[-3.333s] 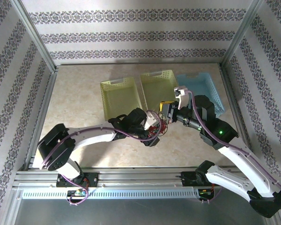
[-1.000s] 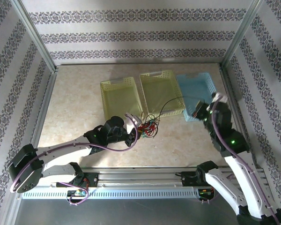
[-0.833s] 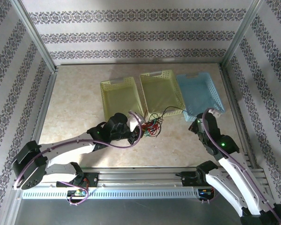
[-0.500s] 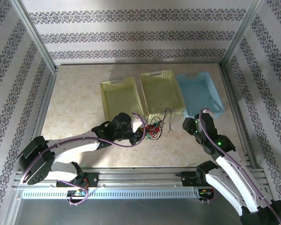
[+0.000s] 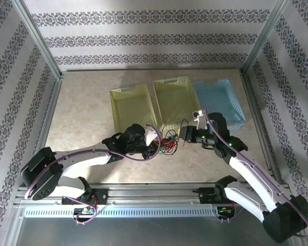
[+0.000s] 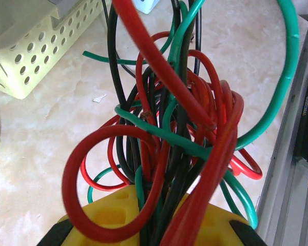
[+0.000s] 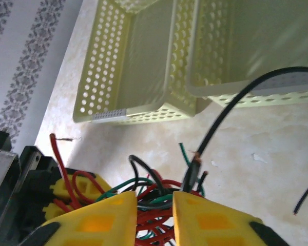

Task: Untangle the cables

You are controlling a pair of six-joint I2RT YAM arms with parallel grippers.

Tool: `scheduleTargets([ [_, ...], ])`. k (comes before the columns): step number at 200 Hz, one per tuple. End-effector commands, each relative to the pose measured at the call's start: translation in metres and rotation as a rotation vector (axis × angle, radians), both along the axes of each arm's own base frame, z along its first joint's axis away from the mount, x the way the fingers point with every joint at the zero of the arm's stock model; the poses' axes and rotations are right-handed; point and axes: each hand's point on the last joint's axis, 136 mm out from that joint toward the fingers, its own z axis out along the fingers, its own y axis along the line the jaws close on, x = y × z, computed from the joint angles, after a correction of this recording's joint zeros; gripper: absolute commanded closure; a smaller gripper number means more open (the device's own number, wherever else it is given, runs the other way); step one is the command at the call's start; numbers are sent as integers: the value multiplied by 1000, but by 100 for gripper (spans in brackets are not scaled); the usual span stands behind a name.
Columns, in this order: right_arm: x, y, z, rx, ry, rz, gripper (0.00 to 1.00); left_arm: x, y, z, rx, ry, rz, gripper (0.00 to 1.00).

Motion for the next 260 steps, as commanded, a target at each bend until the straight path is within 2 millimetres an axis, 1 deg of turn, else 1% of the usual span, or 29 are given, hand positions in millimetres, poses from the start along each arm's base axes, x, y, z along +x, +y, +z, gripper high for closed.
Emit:
scheduleTargets([
  [1,-3,5,12,1,-41,51,77,4,-2,11,-24,-23,-8,100],
  [15,-1,-3,4,-32,-24,21,77,4,-1,10,-25,-22,-7,100],
  [29,-2,-6,-3,-44,-5,11,76,4,-2,10,-24,-20,-8,100],
  [44,-4,-8,-8,-58,9,10,73,4,-2,10,-24,-20,-11,100],
  [53,-5,-8,-11,-64,18,17,70,4,-3,10,-24,-20,-11,100],
  [75,-3,-8,-16,-77,28,17,69,5,-3,10,-23,-20,-12,100],
  [131,2,-2,-25,-87,42,39,71,5,-5,10,-24,-17,-13,100],
  [182,6,3,-26,-76,37,49,73,6,-8,10,-25,-13,-21,100],
  [222,1,6,-32,-79,60,69,73,8,-8,11,-24,-21,-15,100],
  [235,-3,5,-34,-79,69,76,71,9,-8,11,-25,-21,-10,100],
  [260,-12,0,-37,-78,76,73,60,10,-8,11,-27,-20,-4,100],
])
